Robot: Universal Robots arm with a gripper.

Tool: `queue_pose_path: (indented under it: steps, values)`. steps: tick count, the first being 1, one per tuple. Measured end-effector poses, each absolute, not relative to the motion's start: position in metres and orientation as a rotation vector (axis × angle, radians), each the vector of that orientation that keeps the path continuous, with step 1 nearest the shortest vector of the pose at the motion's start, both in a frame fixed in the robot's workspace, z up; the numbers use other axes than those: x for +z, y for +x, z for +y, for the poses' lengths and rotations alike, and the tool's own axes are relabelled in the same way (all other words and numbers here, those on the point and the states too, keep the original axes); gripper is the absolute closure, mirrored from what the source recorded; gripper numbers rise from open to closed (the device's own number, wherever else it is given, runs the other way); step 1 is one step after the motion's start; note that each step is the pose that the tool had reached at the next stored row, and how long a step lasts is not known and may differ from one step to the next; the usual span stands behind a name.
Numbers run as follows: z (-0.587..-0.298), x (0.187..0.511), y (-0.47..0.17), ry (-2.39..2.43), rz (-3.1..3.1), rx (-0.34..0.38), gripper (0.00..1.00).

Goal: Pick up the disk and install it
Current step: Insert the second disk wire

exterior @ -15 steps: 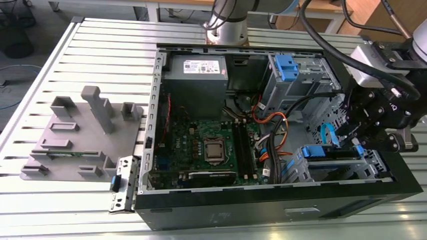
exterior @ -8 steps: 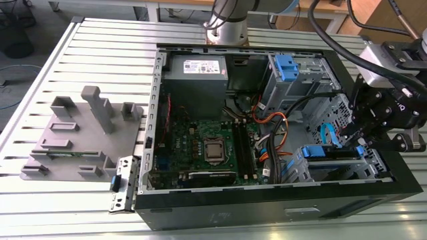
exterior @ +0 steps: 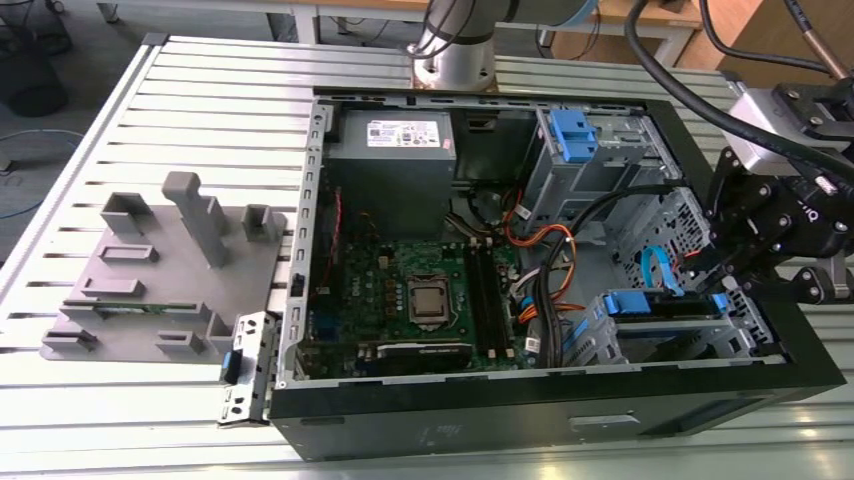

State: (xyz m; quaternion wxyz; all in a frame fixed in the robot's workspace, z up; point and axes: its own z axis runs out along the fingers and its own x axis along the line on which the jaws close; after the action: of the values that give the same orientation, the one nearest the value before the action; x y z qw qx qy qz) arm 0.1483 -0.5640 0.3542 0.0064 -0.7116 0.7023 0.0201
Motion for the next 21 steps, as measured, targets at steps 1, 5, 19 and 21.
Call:
queue_pose_path:
  steps: [1, 5, 19, 21]
  values:
    - [-0.564, 0.3542, 0.1484, -2.227, 2.197, 0.063, 0.71]
    - [-0.564, 0.3542, 0.1484, -2.227, 2.197, 0.063, 0.71]
    - [-0.5625, 0.361, 0.1481, -2.226, 2.197, 0.063, 0.71]
    - [-0.5604, 0.361, 0.1482, -2.226, 2.197, 0.063, 0.71]
